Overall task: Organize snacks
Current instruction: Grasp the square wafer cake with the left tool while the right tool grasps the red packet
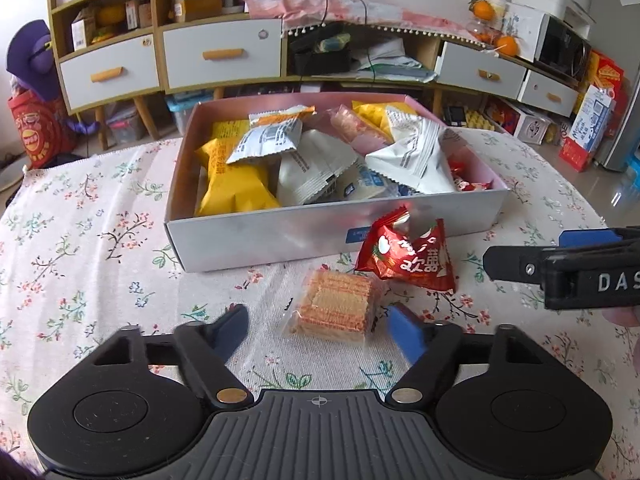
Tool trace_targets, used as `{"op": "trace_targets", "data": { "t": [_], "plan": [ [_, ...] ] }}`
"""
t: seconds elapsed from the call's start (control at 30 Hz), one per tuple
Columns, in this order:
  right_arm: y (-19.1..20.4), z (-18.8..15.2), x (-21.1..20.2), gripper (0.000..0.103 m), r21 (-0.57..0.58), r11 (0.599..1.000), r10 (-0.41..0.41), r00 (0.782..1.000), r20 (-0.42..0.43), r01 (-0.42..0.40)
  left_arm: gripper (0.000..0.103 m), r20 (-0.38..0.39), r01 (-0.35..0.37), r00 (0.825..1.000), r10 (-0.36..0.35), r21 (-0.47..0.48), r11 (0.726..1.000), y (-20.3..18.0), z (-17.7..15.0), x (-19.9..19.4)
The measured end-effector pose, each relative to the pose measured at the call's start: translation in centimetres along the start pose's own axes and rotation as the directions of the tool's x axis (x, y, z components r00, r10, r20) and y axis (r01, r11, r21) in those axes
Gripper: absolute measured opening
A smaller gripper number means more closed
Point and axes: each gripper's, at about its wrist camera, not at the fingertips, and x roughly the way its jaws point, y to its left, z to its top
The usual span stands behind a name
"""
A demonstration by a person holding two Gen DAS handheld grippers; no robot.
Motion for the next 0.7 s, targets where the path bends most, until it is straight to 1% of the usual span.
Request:
{"op": "trace_targets", "data": {
  "t": [0.07,0.13,0.17,0.27,0.43,0.5,0.6,0.7],
  "plan": [
    [-0.3,0.1,0.2,0.103,0.028,1.000,0.007,1.000,-0.003,-0.007,0.058,-0.001,0.001,1.000,-0.001,-0.001,1.000,0.1,0.1,0.2],
    [-0.5,0.2,0.4,0.103,0.053,0.998,0.015,1.000,-0.003,-0.015,0.049,-0.002,0.000,1.000,0.000,-0.004,1.000,0.1,0.1,0.4],
    [-0.5,0.3,0.5,0.103,0.063,0.998,0.020,1.000,-0.003,-0.020,0.045,-0.003,-0.003,1.000,0.003,-0.002,1.000,0.1,0.1,0.4],
    [-0.3,0.2,0.9,0.103,0.078,0.997,0.027,1.000,-0.008,-0.026,0.039,-0.006,-0.024,1.000,0.024,0.014,1.000,0.0,0.1,0.3],
    [0.6,0.2,1.5,0.102,0.086,0.996,0.040,0.999,-0.019,-0.038,0.039,-0.028,-0.055,0.998,0.055,0.016,0.998,0.8,0.3,-0.3],
    [1.2,0.3,1.8,0.102,0.091,0.995,0.048,0.998,-0.027,-0.046,0.039,-0.041,-0.061,0.997,0.061,0.003,0.998,1.4,0.2,-0.5],
    [2.3,0.4,2.2,0.102,0.110,0.992,0.064,0.997,-0.030,-0.061,0.039,-0.062,-0.056,0.997,0.055,-0.020,0.998,2.3,0.0,-0.7],
    [3.4,0.5,2.5,0.100,0.114,0.991,0.075,0.997,-0.035,-0.070,0.039,-0.069,-0.058,0.996,0.057,-0.022,0.998,3.0,-0.2,-1.1]
  ]
}}
